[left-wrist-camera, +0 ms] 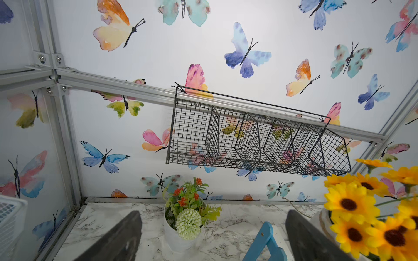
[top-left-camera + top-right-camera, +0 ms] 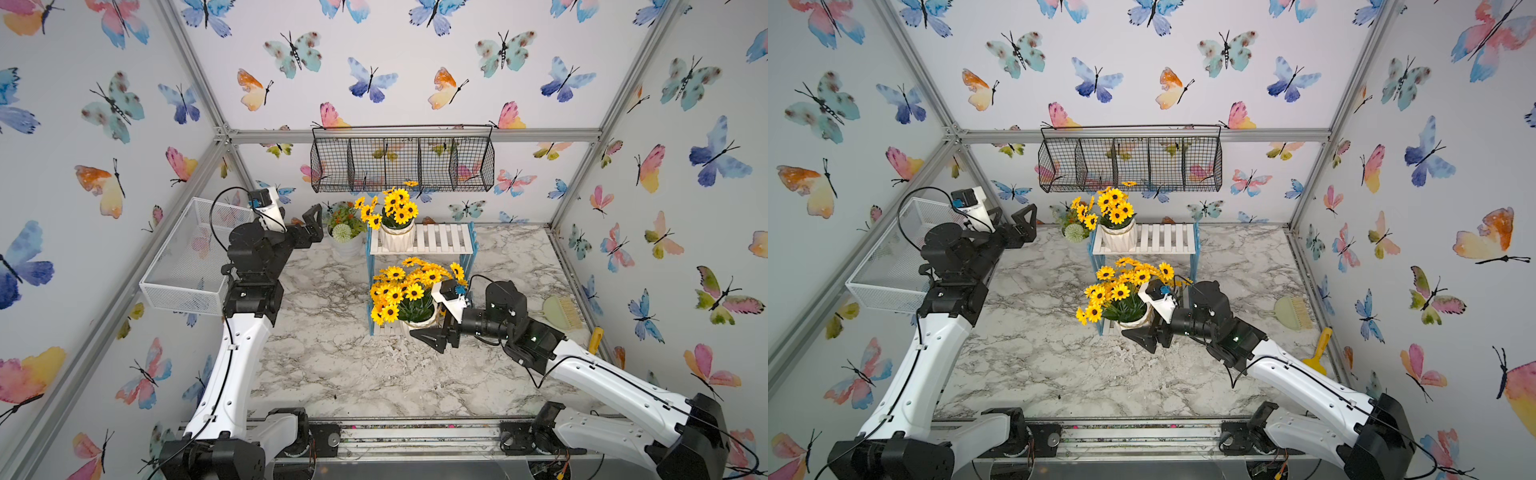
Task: Take the sunflower pots off the shelves
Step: Place the sunflower pot at the center of the board.
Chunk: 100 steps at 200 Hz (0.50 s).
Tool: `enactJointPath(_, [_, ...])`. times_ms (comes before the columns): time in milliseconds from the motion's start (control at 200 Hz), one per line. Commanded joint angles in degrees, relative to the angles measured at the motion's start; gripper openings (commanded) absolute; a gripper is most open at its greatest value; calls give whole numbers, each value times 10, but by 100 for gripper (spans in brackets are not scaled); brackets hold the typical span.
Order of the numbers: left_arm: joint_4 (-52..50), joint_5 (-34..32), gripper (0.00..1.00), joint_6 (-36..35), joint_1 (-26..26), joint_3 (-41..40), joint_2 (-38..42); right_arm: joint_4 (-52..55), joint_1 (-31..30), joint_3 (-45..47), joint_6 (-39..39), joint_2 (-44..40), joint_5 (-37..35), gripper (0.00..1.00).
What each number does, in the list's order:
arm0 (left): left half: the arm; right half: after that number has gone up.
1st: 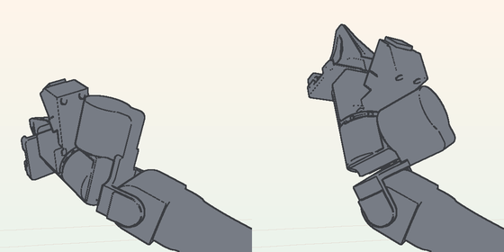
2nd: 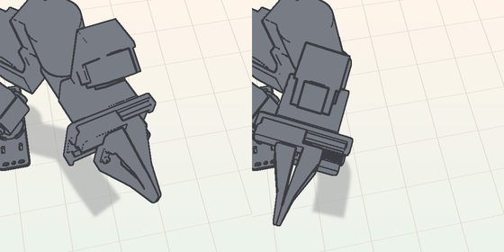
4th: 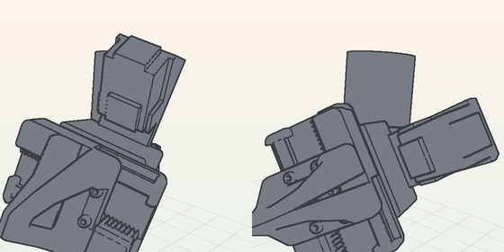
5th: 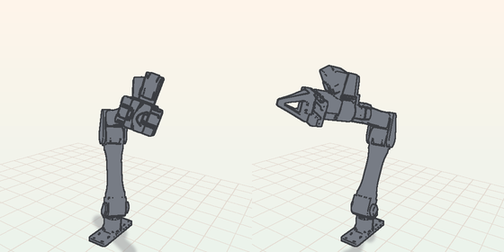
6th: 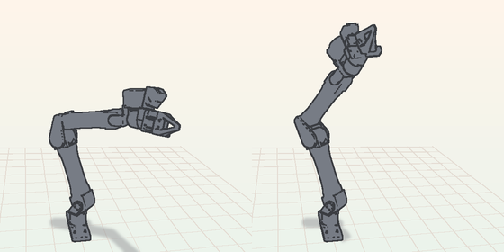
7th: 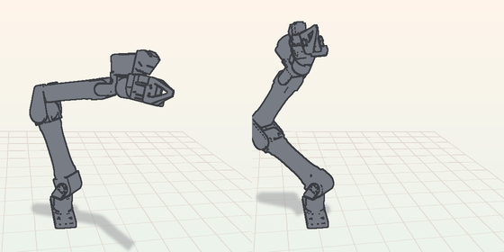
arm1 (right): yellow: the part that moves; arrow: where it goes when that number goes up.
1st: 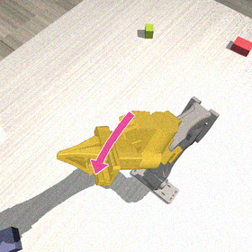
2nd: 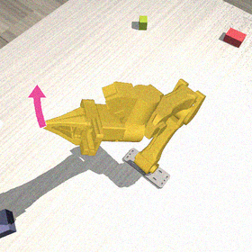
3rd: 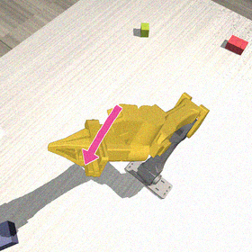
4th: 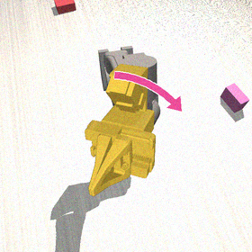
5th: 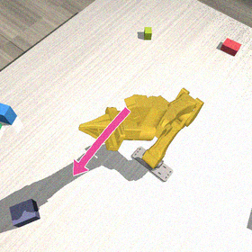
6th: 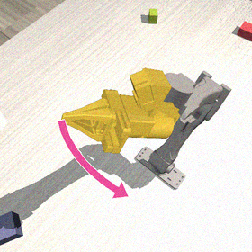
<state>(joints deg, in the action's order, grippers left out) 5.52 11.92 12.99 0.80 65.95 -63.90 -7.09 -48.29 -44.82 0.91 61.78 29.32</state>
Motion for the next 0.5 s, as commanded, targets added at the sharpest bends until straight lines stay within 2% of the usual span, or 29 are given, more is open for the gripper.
enactJointPath(0, [4, 0, 98, -3, -4, -8, 18, -97, -19, 19, -23, -1, -18, 2])
enactJointPath(495, [-10, -3, 98, -8, -5, -6, 32, -294, -112, 133, -46, 58, -86, 2])
